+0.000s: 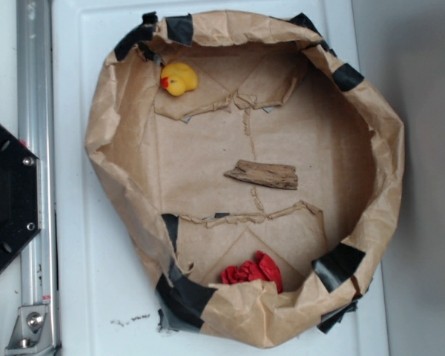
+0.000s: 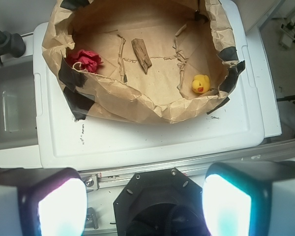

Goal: Grab the yellow duck.

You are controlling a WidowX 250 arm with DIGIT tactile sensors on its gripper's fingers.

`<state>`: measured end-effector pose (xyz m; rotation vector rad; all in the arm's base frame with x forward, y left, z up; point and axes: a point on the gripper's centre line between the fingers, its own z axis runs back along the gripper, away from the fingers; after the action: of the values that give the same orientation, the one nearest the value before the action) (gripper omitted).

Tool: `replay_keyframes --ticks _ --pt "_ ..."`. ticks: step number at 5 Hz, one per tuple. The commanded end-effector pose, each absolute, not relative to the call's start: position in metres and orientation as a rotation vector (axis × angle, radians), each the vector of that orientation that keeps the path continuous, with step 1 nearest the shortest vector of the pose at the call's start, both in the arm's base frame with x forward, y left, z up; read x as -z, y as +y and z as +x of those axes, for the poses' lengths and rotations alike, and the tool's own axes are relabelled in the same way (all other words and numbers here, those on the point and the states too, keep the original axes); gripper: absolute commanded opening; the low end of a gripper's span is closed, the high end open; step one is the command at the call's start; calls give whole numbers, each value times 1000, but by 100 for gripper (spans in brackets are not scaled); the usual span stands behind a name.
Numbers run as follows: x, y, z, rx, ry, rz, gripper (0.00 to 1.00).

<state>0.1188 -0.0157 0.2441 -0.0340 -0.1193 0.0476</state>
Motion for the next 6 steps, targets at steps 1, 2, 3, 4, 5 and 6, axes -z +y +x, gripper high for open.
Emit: replay_keyframes --ticks 1,2,3,4,5,6 --pt "-244 -16 119 -48 -119 -34 100" --pt "-231 -5 169 1 -209 136 100" --pt "-202 4 207 113 -159 84 100" --pt "-173 7 224 237 -115 58 100" --pt "-138 26 233 372 -60 26 100" --pt "-120 32 240 455 -33 62 100"
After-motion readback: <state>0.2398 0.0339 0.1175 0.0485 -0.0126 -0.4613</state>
